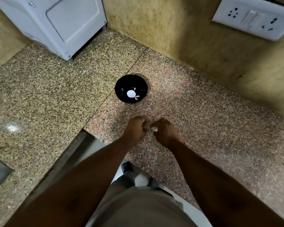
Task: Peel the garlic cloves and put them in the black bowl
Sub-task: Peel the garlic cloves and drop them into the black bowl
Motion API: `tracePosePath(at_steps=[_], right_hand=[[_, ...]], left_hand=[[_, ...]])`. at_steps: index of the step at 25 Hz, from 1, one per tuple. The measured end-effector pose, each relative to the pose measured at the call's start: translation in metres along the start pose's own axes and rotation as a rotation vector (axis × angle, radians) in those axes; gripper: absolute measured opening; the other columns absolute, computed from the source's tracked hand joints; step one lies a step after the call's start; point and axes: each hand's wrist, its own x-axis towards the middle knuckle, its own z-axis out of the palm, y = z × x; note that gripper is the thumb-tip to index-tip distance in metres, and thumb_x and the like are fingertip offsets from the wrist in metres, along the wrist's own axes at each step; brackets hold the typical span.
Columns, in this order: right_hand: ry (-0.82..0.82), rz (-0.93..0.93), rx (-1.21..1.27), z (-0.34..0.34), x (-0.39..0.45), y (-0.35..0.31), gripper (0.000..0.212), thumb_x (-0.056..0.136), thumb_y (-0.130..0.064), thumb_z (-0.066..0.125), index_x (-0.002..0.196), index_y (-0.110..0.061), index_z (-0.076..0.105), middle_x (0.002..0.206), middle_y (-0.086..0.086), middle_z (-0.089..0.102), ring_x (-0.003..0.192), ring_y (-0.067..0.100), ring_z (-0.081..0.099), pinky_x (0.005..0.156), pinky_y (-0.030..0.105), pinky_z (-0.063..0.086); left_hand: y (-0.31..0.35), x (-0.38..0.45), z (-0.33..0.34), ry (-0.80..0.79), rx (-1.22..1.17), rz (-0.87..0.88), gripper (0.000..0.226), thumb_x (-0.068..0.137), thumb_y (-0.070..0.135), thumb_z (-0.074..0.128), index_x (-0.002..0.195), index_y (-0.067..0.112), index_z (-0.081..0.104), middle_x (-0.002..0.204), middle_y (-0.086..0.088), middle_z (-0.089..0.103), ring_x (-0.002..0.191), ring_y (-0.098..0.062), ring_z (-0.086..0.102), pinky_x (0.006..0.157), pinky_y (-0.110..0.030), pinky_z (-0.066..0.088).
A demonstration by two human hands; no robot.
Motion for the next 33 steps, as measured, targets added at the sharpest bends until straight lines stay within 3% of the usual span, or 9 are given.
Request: tracePosePath(at_steps=[3, 6, 9, 11, 16, 20, 24, 27, 33], right_hand=[[-0.002, -0.050, 0.098, 0.002, -0.009, -0.007, 0.033, 0.087, -0.019, 0.069, 0.115, -0.035, 0.073, 0.110, -0.005, 0.068, 0.095, 0.016, 0.065, 0.079, 0.029, 0.053], [0.024, 0.000, 0.215, 0.006, -0.013, -0.011, 0.034, 0.086, -0.017, 0.071, 0.117, -0.031, 0.070, 0.107, -0.006, 0.071, 0.091, 0.012, 0.067, 0.077, 0.025, 0.053], [0.081, 0.077, 0.390, 0.013, -0.018, -0.007, 0.046, 0.077, -0.013, 0.081, 0.119, -0.027, 0.068, 0.099, -0.009, 0.071, 0.081, 0.007, 0.069, 0.070, 0.025, 0.057], [0.089, 0.203, 0.553, 0.014, -0.023, -0.004, 0.058, 0.069, -0.005, 0.089, 0.121, -0.020, 0.069, 0.106, -0.006, 0.072, 0.084, 0.012, 0.072, 0.071, 0.027, 0.062], [0.027, 0.288, 0.673, 0.022, -0.031, 0.002, 0.045, 0.072, 0.007, 0.085, 0.115, -0.002, 0.073, 0.102, 0.015, 0.076, 0.091, 0.028, 0.074, 0.086, 0.040, 0.062], [-0.027, 0.331, 0.726, 0.023, -0.033, 0.003, 0.045, 0.078, 0.003, 0.083, 0.121, -0.009, 0.072, 0.102, 0.013, 0.076, 0.097, 0.032, 0.074, 0.086, 0.046, 0.063], [-0.034, 0.300, 0.649, 0.026, -0.035, 0.002, 0.051, 0.072, -0.009, 0.091, 0.119, -0.020, 0.075, 0.098, -0.001, 0.079, 0.092, 0.017, 0.076, 0.087, 0.040, 0.063], [-0.004, 0.334, 0.649, 0.029, -0.034, 0.001, 0.044, 0.068, -0.008, 0.093, 0.107, -0.021, 0.077, 0.093, -0.002, 0.079, 0.087, 0.016, 0.077, 0.082, 0.041, 0.064], [0.042, 0.376, 0.606, 0.030, -0.032, -0.005, 0.033, 0.071, 0.004, 0.086, 0.092, -0.019, 0.074, 0.085, 0.005, 0.077, 0.086, 0.026, 0.076, 0.077, 0.042, 0.065]], left_hand=[[-0.005, -0.003, 0.019, -0.034, -0.227, -0.188, 0.019, 0.084, 0.011, 0.077, 0.103, 0.010, 0.076, 0.095, -0.009, 0.075, 0.078, -0.019, 0.068, 0.073, -0.027, 0.053], [0.000, -0.015, 0.024, -0.093, -0.782, -0.511, 0.009, 0.088, -0.013, 0.067, 0.091, -0.005, 0.069, 0.085, -0.025, 0.067, 0.050, -0.019, 0.063, 0.050, -0.026, 0.050], [-0.001, -0.025, 0.024, -0.078, -0.944, -0.535, 0.019, 0.085, -0.023, 0.064, 0.102, -0.015, 0.066, 0.079, -0.022, 0.066, 0.046, -0.017, 0.066, 0.045, -0.025, 0.053], [-0.005, -0.030, 0.025, -0.068, -0.957, -0.522, 0.025, 0.086, -0.023, 0.063, 0.109, -0.016, 0.066, 0.082, -0.023, 0.068, 0.051, -0.018, 0.069, 0.049, -0.027, 0.057], [-0.007, -0.036, 0.032, -0.032, -0.896, -0.493, 0.025, 0.088, -0.011, 0.070, 0.113, -0.015, 0.068, 0.076, -0.019, 0.073, 0.055, -0.020, 0.071, 0.056, -0.029, 0.061], [0.001, -0.043, 0.031, -0.015, -0.820, -0.389, 0.024, 0.087, -0.003, 0.076, 0.105, -0.016, 0.070, 0.071, -0.014, 0.073, 0.051, -0.014, 0.067, 0.054, -0.025, 0.059], [0.002, -0.048, 0.028, 0.034, -0.675, -0.295, 0.025, 0.083, 0.002, 0.081, 0.101, -0.013, 0.073, 0.068, -0.010, 0.074, 0.051, -0.012, 0.066, 0.054, -0.026, 0.057], [-0.001, -0.049, 0.031, 0.144, -0.479, -0.157, 0.020, 0.079, 0.008, 0.086, 0.097, 0.002, 0.078, 0.081, -0.009, 0.076, 0.063, -0.014, 0.069, 0.063, -0.026, 0.057], [0.000, -0.052, 0.042, 0.286, -0.378, -0.048, 0.010, 0.082, 0.012, 0.084, 0.075, 0.014, 0.077, 0.067, 0.008, 0.072, 0.059, -0.005, 0.068, 0.060, -0.023, 0.055]])
